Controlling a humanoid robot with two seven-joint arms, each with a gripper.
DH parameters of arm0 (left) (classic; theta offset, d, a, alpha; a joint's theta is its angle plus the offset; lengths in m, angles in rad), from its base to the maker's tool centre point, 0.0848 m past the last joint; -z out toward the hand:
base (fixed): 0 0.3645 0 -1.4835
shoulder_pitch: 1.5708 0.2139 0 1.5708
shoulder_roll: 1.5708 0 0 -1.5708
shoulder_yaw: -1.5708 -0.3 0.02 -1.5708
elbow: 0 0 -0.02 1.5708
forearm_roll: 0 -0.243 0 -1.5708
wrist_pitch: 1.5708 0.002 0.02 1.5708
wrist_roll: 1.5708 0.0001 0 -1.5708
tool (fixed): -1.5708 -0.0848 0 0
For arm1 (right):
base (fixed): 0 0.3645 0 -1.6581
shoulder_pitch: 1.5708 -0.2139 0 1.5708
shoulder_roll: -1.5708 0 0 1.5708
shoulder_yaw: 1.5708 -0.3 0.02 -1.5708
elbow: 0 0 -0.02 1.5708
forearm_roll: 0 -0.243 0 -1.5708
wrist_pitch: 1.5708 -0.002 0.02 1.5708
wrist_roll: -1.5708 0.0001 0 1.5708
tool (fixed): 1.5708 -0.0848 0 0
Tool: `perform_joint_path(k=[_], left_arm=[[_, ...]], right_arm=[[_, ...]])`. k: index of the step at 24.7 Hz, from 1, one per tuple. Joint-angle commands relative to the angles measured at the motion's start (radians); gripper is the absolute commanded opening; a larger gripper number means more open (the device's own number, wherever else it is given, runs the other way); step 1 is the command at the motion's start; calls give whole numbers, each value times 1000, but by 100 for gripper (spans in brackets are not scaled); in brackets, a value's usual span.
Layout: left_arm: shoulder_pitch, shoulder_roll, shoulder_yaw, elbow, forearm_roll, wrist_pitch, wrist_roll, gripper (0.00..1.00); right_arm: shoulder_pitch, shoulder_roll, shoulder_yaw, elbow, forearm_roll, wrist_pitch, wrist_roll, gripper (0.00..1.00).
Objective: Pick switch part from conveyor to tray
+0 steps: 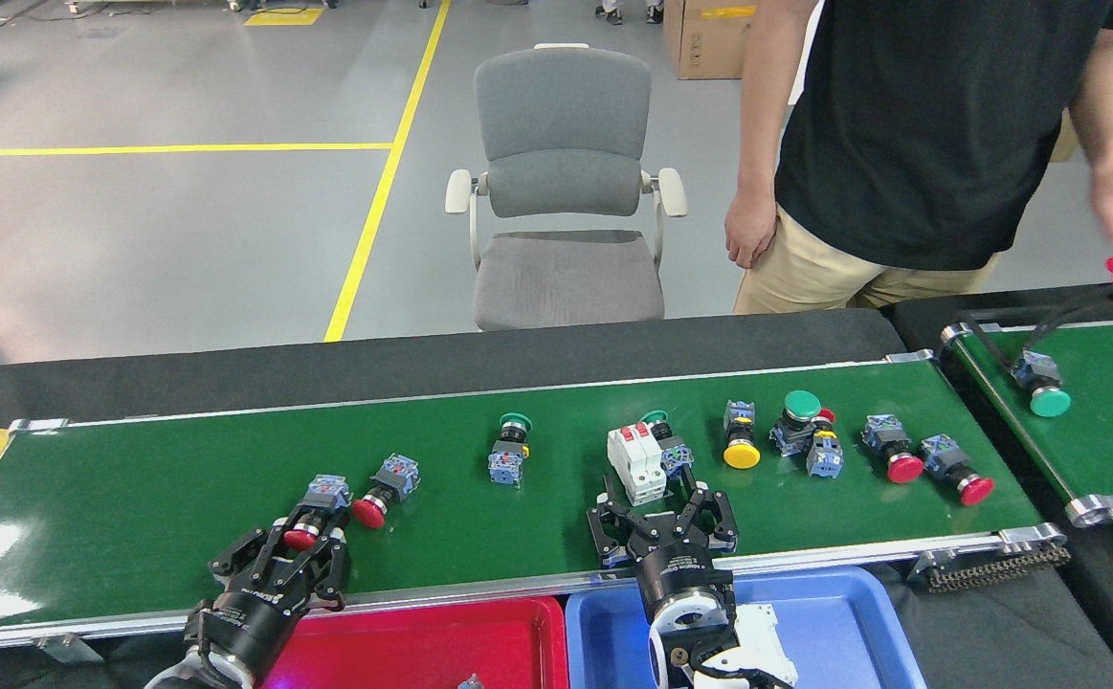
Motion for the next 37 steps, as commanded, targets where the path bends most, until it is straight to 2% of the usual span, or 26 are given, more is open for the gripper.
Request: perform_joint_path(k=[1,4,5,8,10,12,14,16,17,18,19,21,24,25,27,28,31,34,36,37], left_arm=[[80,21,11,-108,4,-141,-3,17],[234,13,9,-216,9,-141,2,86],[258,3,12,-214,10,-141,5,100],[274,-8,14,-214,26,-141,8,100],[272,-10,35,-214,35,-141,6,100],[274,-19,108,-214,37,-141,8,100],[271,-51,207,-214,37,-141,8,100],[264,-77,316,-211,38,-13,11,100],[263,-80,356,-207,37,46,14,100],[263,-79,387,-196,37,94,18,100],[261,-74,407,-184,37,115,22,100],[257,-68,425,-161,38,117,25,100],[255,-66,416,-154,38,117,25,100],[254,-68,411,-156,38,115,25,100],[241,-63,399,-156,37,112,25,100],[220,-54,382,-153,33,111,23,100],[131,6,299,-119,30,109,15,100],[71,104,200,-35,40,91,15,100],[37,150,166,16,43,51,15,100],[13,153,161,46,40,45,15,100]], right_arm=[[-18,-14,0,-14,-3,2,7,10],[-10,-29,6,-28,-3,-20,7,3],[-6,-31,8,-35,-3,-32,4,2],[43,-57,12,-141,-3,-130,-22,2],[131,-110,11,-270,-3,-239,-45,2],[241,-170,11,-405,-3,-304,-60,2],[326,-227,9,-472,-3,-377,-105,6],[387,-302,6,-502,-3,-489,-183,11],[413,-330,5,-518,-5,-532,-215,26],[442,-348,3,-531,-6,-558,-240,77],[468,-353,0,-537,-9,-569,-252,100],[485,-360,-14,-537,-20,-572,-252,100],[488,-337,-77,-537,-49,-560,-240,100],[490,-308,-112,-538,-52,-543,-231,100],[490,-207,-156,-538,-44,-410,-162,100],[490,-173,-156,-538,-43,-327,-114,100],[471,-159,-155,-538,-40,-164,-65,100],[461,-152,-152,-534,-18,-138,-59,100],[448,-130,-152,-529,5,-137,-56,100],[433,-116,-152,-523,20,-137,-51,100]])
